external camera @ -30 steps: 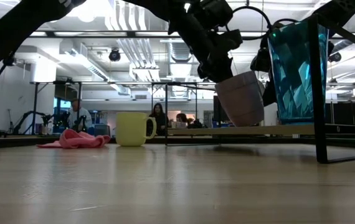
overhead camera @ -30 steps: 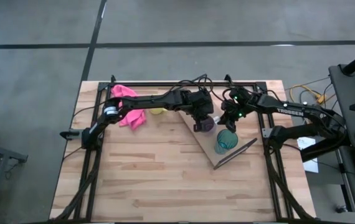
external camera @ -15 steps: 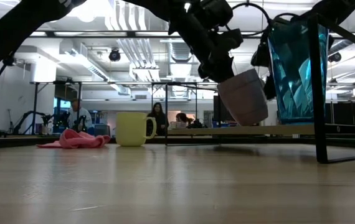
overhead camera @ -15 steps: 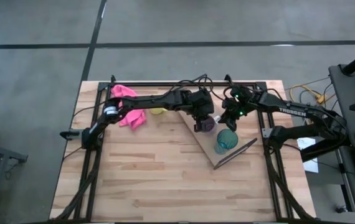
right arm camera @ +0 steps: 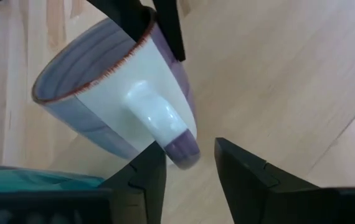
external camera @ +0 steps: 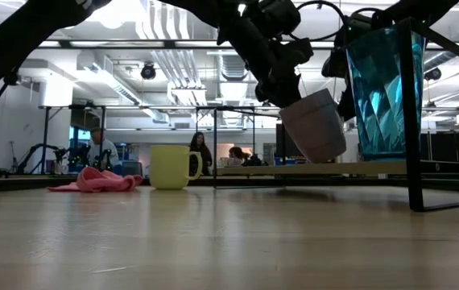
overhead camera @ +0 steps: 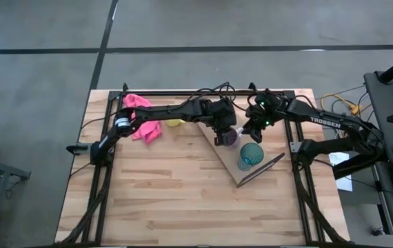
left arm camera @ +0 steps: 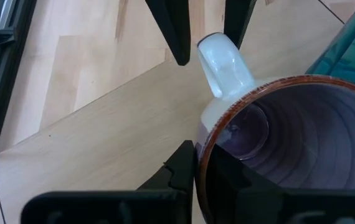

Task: Stack small to large cups/mugs on shelf
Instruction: Put the purple mug on the shelf

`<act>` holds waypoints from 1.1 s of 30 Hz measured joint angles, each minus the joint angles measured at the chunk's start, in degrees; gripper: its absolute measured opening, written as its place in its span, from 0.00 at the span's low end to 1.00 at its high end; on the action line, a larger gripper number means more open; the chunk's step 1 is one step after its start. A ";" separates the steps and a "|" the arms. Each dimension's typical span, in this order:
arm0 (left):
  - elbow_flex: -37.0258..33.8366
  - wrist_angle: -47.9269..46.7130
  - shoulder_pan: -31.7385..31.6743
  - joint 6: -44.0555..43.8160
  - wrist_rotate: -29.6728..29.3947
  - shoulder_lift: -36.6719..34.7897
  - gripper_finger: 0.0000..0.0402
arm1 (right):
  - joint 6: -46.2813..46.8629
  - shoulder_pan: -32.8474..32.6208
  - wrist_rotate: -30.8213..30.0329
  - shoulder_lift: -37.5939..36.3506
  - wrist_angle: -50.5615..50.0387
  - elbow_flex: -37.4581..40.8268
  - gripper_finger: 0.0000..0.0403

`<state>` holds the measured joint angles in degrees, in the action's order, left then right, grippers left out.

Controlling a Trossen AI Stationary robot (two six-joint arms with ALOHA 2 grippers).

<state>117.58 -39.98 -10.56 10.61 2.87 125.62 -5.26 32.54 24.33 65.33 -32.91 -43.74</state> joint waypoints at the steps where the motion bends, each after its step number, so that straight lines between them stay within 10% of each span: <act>1: 0.00 -0.01 -0.01 0.02 0.01 0.00 0.02 | -0.39 -0.01 0.04 -0.01 0.00 -0.20 0.32; 33: -0.04 0.56 -0.27 -0.86 0.72 0.00 0.02 | -7.72 -0.03 1.24 -0.14 -0.81 -0.33 0.16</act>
<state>117.54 -39.42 -10.83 9.75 3.59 125.62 -12.98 32.51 25.57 65.19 -33.71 -44.07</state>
